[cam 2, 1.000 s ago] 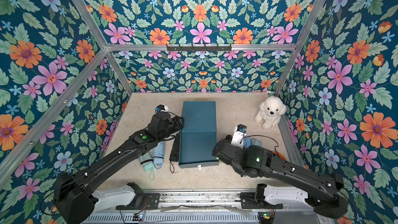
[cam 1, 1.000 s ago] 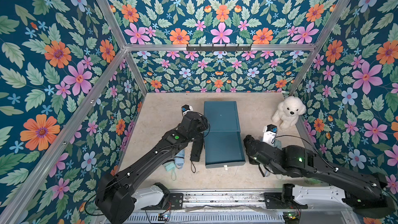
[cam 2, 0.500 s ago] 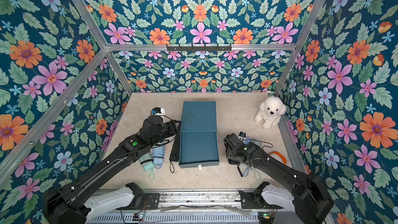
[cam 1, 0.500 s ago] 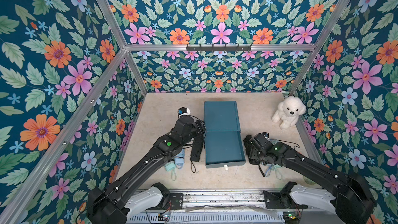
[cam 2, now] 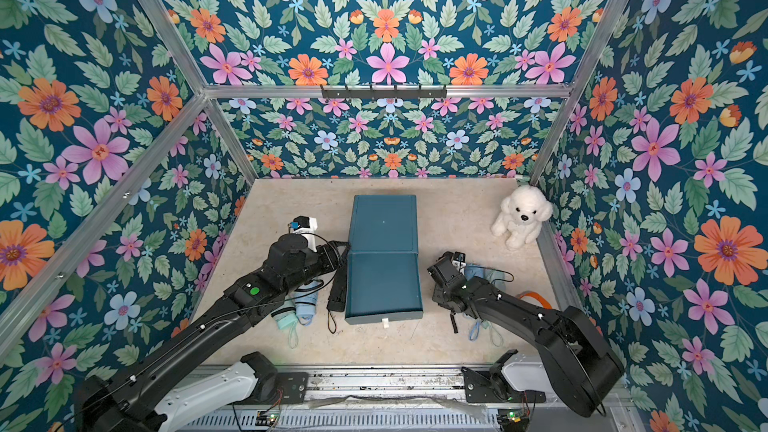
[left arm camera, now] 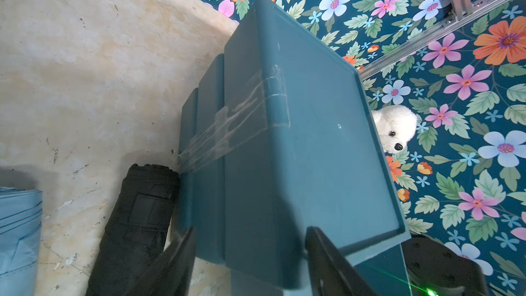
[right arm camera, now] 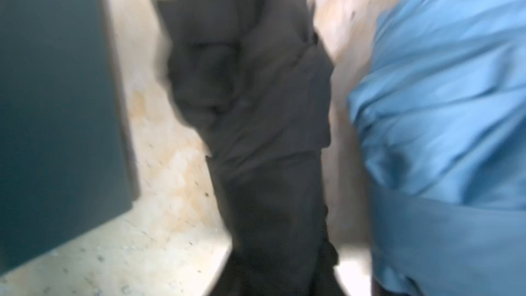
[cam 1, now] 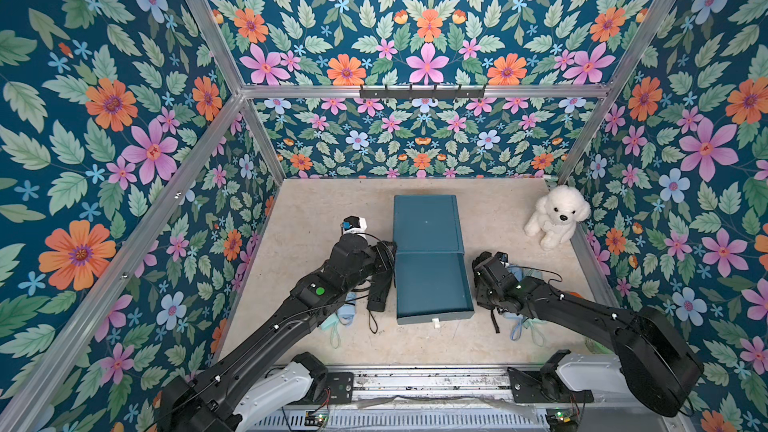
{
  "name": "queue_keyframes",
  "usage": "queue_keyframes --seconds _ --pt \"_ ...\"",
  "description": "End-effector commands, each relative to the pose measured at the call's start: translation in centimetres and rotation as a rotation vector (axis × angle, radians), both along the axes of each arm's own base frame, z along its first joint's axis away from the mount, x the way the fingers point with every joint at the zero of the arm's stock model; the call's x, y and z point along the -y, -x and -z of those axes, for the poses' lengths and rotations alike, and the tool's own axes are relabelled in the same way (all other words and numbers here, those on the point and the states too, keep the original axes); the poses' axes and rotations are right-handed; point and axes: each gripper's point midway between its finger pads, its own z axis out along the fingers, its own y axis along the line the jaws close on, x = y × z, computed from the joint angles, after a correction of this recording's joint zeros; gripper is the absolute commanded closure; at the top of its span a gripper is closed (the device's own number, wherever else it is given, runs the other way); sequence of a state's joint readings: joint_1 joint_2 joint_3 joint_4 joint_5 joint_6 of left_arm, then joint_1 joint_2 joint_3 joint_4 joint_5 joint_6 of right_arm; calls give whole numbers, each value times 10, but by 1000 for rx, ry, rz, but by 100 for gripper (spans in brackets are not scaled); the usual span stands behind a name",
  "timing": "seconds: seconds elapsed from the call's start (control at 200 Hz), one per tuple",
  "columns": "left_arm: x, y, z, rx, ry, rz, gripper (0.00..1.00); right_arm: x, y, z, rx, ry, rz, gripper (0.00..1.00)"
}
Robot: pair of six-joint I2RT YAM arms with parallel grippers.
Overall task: Place the umbrella in the drawer by color
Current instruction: Pick up the umbrella from the center of the board.
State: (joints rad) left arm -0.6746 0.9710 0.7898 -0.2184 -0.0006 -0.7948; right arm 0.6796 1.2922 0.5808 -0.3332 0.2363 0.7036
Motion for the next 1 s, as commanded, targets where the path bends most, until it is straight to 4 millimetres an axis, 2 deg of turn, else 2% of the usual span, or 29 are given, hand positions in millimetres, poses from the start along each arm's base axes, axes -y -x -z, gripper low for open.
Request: queue_keyframes --seconds 0.0,0.03,0.14,0.245,0.3,0.375,0.425,0.48,0.6,0.65,0.695,0.81,0.995 --pt "2 -1 -6 29 7 13 33 15 20 -8 -63 40 7 95" --pt "2 -1 -6 30 8 13 33 16 16 -22 -32 32 17 100" --pt "2 0 -11 46 21 16 33 18 8 -89 100 -20 42 100" --pt "1 -1 -20 63 36 12 33 26 4 -171 234 -51 82 100" --pt "1 -1 -23 68 40 9 32 22 6 -211 293 -84 71 100" --pt "2 -3 -26 73 40 7 32 -4 12 -260 351 -179 -14 100" --pt "3 -5 -26 71 36 7 32 -33 20 -287 369 -251 -107 100" --pt "4 -5 -25 69 37 7 31 -69 32 -306 360 -318 -215 100" --pt "7 -7 -22 59 46 10 31 -153 71 -316 236 -497 -458 100" --pt "8 -7 -21 59 47 11 31 -176 87 -315 175 -556 -519 100" --pt "8 -8 -19 57 47 10 31 -189 97 -309 117 -595 -541 100" --pt "10 -8 -18 58 52 19 31 -208 119 -291 -34 -710 -555 100" --pt "10 -8 -14 56 45 20 31 -208 129 -268 -163 -793 -463 100"
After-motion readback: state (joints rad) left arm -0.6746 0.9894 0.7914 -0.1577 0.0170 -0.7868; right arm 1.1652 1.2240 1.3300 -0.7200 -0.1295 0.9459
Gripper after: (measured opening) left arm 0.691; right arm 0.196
